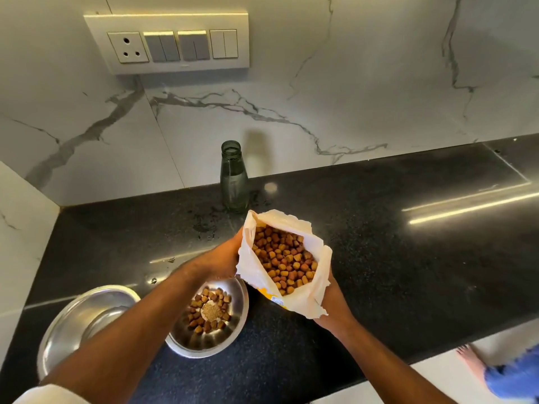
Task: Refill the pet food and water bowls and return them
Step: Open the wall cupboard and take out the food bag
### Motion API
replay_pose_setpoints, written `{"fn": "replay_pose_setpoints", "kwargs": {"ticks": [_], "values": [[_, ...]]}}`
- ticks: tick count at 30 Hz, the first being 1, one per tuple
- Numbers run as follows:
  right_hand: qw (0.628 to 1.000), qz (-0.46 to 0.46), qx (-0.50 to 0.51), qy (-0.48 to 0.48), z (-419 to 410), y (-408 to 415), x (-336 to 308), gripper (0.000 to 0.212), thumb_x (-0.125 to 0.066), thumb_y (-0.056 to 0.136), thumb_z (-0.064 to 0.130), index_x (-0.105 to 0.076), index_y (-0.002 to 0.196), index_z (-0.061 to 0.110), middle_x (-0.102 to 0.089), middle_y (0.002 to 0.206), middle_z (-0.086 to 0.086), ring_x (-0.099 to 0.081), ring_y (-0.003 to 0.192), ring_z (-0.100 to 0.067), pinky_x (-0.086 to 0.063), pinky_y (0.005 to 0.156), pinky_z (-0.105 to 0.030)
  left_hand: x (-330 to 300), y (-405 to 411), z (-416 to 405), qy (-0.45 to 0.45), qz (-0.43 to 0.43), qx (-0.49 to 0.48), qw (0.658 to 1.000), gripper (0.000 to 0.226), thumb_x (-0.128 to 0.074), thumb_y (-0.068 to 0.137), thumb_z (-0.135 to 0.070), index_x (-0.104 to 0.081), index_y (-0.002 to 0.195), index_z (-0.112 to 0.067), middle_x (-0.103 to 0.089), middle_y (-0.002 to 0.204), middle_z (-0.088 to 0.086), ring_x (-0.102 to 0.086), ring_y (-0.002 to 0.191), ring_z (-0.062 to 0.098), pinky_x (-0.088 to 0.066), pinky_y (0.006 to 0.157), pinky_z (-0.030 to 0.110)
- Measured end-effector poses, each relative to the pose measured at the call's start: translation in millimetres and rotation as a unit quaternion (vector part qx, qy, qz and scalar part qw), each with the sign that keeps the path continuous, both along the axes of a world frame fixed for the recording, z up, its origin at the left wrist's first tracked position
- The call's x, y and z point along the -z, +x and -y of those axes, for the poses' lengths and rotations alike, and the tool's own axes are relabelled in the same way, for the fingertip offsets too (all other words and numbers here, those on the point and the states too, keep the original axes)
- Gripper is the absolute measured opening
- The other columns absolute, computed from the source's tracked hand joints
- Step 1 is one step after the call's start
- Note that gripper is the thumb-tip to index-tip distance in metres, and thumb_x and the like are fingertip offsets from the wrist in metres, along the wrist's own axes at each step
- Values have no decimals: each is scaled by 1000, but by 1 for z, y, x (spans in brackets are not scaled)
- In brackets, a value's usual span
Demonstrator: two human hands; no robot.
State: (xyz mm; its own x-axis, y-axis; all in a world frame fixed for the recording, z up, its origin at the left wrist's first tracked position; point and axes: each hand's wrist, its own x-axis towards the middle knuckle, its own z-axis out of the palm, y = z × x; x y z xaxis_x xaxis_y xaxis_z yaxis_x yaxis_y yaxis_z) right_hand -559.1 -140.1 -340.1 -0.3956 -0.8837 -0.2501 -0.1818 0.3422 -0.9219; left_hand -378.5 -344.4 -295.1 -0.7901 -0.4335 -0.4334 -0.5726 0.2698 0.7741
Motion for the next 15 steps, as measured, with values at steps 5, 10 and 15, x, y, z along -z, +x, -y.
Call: {"fn": "replay_pose_setpoints", "kwargs": {"ticks": [5,10,15], "values": [[999,-23,-17,-39,-5,-6,-18,110,-91,71,49,-22,155,30,-46,144,20,-50,129,12,-51,94,-11,-15,4,-5,-4,-23,-33,999,134,-98,56,-15,-14,156,-41,-45,133,-25,-41,137,10,-31,109,32],[994,-86,-46,-53,-27,-18,-34,132,-97,65,44,-2,156,57,-27,164,21,-30,152,-5,-38,121,-42,-25,26,-6,6,-62,-97,993,130,-95,61,-5,-15,154,-49,-44,146,-21,-32,146,9,-31,119,34],[989,-97,-70,-82,-43,-34,-47,141,-96,53,64,-2,158,54,-17,169,22,-17,155,3,-25,128,-44,-40,54,-20,-3,-118,-225,967,119,-91,67,-5,-21,154,-46,-40,158,3,-31,150,21,-29,119,33]]}}
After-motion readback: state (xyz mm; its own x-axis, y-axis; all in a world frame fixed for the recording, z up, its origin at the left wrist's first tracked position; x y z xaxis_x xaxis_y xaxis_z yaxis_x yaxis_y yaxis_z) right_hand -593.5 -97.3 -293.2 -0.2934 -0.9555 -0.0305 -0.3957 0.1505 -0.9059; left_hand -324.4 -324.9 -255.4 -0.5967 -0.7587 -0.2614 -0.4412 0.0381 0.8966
